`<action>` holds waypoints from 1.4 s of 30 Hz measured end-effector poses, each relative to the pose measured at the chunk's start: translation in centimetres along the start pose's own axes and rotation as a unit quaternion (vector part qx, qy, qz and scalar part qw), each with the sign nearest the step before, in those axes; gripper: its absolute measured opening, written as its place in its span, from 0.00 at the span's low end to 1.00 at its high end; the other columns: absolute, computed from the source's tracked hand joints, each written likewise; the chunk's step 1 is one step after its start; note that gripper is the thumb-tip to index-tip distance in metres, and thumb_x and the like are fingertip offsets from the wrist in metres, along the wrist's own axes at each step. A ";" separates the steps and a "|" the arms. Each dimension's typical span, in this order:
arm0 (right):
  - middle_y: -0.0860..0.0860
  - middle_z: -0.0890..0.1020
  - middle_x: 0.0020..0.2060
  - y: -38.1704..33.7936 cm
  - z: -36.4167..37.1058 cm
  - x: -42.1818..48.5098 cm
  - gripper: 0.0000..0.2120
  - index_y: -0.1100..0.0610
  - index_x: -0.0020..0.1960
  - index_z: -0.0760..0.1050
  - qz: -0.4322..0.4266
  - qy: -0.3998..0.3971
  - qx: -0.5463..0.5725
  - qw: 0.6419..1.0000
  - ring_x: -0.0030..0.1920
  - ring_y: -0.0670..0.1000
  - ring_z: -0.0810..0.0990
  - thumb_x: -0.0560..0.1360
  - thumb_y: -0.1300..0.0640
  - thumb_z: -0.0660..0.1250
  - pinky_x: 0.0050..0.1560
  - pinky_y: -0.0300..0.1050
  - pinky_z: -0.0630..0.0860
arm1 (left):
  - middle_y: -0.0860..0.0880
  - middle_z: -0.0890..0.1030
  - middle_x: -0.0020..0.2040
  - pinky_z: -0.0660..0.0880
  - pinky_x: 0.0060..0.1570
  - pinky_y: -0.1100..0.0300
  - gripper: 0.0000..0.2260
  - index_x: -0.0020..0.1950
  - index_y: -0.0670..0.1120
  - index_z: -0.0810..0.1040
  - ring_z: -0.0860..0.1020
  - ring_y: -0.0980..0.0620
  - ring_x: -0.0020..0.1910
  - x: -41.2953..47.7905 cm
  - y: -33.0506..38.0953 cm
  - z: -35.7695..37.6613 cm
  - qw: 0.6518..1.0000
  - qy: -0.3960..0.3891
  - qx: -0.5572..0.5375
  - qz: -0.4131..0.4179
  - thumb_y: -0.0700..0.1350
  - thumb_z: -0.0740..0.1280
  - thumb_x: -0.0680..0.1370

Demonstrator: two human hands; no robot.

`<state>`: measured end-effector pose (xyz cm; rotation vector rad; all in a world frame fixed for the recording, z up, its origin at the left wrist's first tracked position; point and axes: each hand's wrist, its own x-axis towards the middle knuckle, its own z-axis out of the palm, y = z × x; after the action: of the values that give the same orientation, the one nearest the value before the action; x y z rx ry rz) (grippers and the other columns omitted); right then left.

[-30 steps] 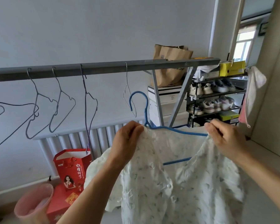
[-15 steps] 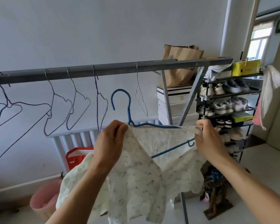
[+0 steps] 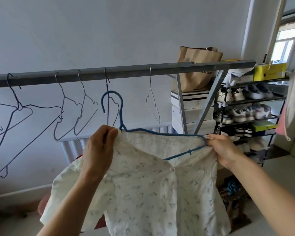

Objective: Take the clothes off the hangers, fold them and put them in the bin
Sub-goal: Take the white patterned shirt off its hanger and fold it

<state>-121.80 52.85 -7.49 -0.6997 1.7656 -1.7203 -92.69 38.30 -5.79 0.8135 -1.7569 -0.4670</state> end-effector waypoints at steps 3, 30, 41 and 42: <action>0.60 0.84 0.44 0.9 -0.1 0.6 0.05 0.58 0.43 0.82 -0.001 0.005 -0.053 0.999 0.48 0.61 0.82 0.76 0.64 0.68 0.52 0.55 0.77 | 0.55 0.74 0.31 0.68 0.31 0.62 0.13 0.37 0.52 0.72 0.70 0.60 0.30 0.2 0.1 0.0 0.999 0.026 -0.042 -0.013 0.42 0.63 0.81; 0.47 0.80 0.29 -2.0 -2.6 -0.9 0.11 0.51 0.41 0.83 -0.233 -0.073 -0.289 0.926 0.27 0.41 0.72 0.69 0.45 0.69 0.31 0.35 0.64 | 0.50 0.75 0.34 0.68 0.33 0.71 0.12 0.39 0.44 0.71 0.71 0.63 0.31 -1.7 -2.1 1.1 0.994 -0.102 0.004 -0.050 0.44 0.60 0.82; 0.45 0.84 0.33 -5.3 -6.4 -3.5 0.16 0.49 0.40 0.84 -0.225 0.026 -0.356 0.907 0.37 0.43 0.81 0.65 0.38 0.70 0.38 0.43 0.75 | 0.55 0.79 0.36 0.79 0.39 0.52 0.09 0.42 0.54 0.76 0.78 0.57 0.35 -1.5 -2.4 1.8 0.971 -0.194 0.136 -0.036 0.54 0.62 0.80; 0.47 0.85 0.35 -5.7 -6.1 -3.8 0.18 0.46 0.39 0.84 -0.235 0.026 -0.370 0.898 0.37 0.44 0.81 0.64 0.33 0.69 0.39 0.47 0.77 | 0.55 0.79 0.36 0.79 0.39 0.53 0.10 0.42 0.54 0.76 0.78 0.57 0.34 -1.5 -2.4 1.8 0.968 -0.197 0.148 -0.038 0.54 0.62 0.80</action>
<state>-123.58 59.65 -1.59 -1.5131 2.4563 -1.2871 -93.45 37.62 -9.00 1.0539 -2.2053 -0.4445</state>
